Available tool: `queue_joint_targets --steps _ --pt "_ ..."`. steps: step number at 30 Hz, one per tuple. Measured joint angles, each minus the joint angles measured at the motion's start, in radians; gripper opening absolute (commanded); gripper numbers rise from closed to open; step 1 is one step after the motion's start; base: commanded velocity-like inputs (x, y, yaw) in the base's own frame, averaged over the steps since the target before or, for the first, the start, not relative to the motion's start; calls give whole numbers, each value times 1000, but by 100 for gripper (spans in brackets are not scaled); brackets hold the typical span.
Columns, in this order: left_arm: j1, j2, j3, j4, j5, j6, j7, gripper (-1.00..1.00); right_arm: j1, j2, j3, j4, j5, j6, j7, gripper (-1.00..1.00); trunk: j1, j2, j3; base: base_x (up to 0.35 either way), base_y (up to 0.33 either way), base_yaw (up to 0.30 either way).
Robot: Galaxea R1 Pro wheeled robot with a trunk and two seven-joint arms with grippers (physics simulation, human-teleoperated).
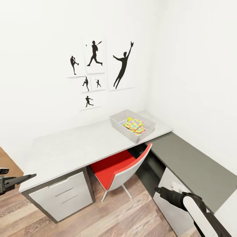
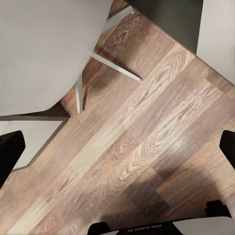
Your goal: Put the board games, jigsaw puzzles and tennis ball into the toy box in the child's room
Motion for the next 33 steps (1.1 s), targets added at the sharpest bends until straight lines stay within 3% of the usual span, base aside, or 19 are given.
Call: queue_joint_targets --steps 24,33 --pt "0 -1 1 4 -1 1 0 100 0 0 0 2 -2 -1 0 100 0 0 31 -78 106 -1" --pt "0 -3 1 4 0 1 0 100 0 0 -1 3 -1 0 0 100 0 0 31 -18 28 -215"
